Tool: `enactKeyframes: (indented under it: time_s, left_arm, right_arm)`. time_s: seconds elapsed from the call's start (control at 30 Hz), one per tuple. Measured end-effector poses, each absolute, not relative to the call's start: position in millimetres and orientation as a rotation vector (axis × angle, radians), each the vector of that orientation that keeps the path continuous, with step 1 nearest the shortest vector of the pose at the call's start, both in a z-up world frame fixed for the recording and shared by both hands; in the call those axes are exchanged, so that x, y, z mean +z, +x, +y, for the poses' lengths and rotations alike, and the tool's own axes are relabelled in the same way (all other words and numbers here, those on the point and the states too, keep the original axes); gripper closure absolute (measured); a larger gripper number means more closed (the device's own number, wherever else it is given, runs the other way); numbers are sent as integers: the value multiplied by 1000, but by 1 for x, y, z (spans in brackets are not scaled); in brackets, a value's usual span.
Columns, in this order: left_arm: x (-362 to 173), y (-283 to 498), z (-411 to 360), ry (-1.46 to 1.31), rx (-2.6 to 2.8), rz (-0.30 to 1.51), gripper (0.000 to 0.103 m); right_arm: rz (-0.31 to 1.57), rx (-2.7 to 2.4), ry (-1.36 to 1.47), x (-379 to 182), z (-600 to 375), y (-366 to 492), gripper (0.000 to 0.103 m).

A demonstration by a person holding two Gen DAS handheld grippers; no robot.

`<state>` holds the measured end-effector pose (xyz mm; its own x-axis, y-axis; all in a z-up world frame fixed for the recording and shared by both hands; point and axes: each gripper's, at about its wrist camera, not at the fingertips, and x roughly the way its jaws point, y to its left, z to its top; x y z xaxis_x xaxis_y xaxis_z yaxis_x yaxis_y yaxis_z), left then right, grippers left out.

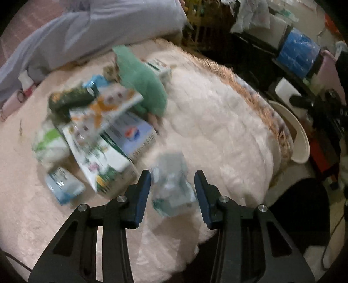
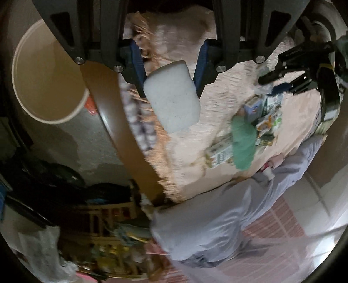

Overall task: Collect trash
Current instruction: 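Carry both items to the cream bucket and open both grippers to drop them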

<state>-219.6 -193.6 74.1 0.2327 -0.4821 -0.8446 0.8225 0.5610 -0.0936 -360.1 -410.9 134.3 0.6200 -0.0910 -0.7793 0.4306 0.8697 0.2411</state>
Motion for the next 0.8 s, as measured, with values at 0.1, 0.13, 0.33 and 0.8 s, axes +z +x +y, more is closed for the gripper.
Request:
enactKeyframes:
  time_s: [0.1,0.13,0.33,0.8]
  left_arm:
    - [72,-223,-192,430,-901,973,63]
    - [71,-219,-192,411,-892,987,63]
    - [74,-212,-199,333,-929,1076,82]
    - [150,-296,-346,352,-1311,1030,83]
  right_arm:
    - [851,-317,450,132,-420,-370,63]
    - [848,-317,452,131,-421,-371,63]
    - [818,-339,470,130,-432,-391,63]
    - [812,-652,500,129,-527,-512,63]
